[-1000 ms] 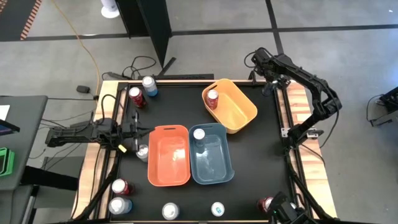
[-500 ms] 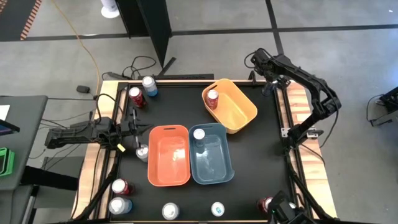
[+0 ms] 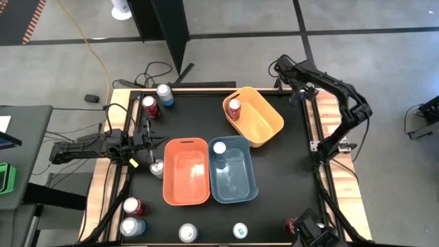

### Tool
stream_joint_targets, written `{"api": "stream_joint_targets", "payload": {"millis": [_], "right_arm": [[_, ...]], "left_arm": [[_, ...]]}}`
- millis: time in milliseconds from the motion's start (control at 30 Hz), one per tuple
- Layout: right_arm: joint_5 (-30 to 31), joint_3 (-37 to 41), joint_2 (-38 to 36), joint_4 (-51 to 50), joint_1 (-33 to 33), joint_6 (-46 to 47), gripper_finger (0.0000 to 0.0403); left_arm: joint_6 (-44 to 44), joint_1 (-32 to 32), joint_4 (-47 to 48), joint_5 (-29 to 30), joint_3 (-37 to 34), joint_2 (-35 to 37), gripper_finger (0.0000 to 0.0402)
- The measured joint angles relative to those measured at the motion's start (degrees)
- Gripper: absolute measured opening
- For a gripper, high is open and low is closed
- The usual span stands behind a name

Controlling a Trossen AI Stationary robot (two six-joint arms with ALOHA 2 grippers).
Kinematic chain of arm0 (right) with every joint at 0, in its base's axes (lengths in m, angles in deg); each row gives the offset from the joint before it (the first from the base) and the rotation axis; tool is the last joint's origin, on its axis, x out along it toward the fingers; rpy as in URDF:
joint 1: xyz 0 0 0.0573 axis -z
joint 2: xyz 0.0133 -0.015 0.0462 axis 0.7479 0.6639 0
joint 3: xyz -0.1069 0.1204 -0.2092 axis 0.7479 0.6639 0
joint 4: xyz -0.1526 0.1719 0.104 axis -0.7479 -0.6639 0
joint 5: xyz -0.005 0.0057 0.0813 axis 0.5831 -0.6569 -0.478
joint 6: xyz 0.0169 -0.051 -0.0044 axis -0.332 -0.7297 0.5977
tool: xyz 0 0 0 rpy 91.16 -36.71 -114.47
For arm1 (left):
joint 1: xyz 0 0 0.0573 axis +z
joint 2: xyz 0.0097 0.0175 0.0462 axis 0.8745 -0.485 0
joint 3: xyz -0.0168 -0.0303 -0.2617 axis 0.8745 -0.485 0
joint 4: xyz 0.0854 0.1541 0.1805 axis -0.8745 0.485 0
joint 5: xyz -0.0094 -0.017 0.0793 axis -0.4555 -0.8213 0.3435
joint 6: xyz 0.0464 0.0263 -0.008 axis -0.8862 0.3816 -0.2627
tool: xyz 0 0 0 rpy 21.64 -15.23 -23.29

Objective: Sort soda cans
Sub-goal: Put the top right blue soda can into the blue bin

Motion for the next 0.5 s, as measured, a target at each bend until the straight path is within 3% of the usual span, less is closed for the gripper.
{"api": "stream_joint_targets", "payload": {"millis": [500], "right_arm": [[-1.29, -0.09, 2.78, 1.52, 1.54, 1.67, 0.04]], "left_arm": [[-0.75, 0.06, 0.68, 2.23, 0.0, -0.02, 0.0]]}}
